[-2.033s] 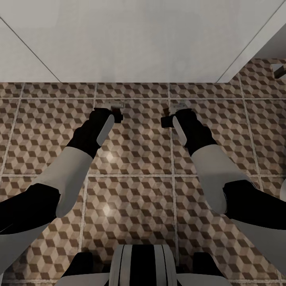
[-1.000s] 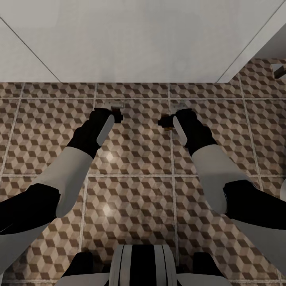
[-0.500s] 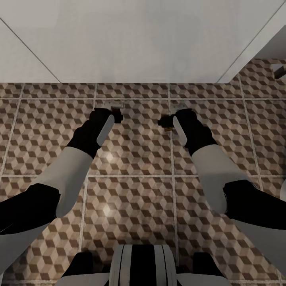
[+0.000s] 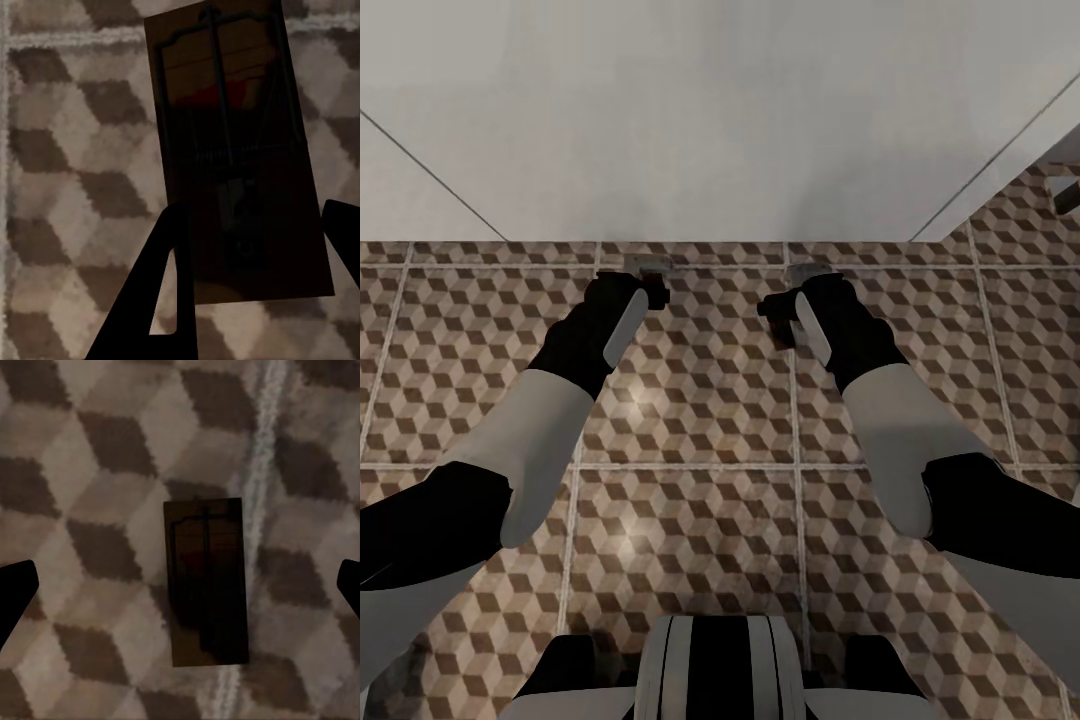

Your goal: Take the four mousetraps from the cabinet in the bathroom and place them on the bathroom floor. Make sure all four end up on the same floor surface, and ensure that at least two of them are either under or directly next to the same bathroom sink.

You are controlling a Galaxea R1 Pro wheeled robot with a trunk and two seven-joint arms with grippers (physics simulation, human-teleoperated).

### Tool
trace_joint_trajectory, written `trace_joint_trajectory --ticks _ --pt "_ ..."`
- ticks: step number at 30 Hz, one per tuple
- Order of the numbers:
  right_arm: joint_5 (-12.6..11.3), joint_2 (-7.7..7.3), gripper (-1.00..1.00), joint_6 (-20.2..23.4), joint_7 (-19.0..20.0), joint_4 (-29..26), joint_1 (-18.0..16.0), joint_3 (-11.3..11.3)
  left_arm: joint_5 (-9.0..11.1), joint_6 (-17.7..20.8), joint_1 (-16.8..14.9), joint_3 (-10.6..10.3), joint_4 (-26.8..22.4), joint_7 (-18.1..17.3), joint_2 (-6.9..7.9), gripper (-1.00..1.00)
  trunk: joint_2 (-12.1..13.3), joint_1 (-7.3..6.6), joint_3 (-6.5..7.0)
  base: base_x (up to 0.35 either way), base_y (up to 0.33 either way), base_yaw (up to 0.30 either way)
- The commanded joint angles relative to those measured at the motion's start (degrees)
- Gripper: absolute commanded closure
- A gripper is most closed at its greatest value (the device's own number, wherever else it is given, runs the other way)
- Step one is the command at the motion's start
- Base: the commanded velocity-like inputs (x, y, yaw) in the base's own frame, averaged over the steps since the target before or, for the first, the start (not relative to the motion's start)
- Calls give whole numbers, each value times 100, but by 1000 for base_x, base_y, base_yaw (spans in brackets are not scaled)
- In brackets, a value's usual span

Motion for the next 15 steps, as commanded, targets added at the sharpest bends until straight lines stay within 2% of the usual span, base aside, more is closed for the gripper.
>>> trace_joint_trajectory --ticks 1,15 --pt "9 -1 -100 30 -18 -6 -2 15 60 15 -4 -17 -5 50 3 100 -1 -1 -3 12 0 0" --pt "9 4 -100 30 -26 -48 -1 15 66 33 -2 -16 114 55 -2 100 -1 -1 -3 2 0 0"
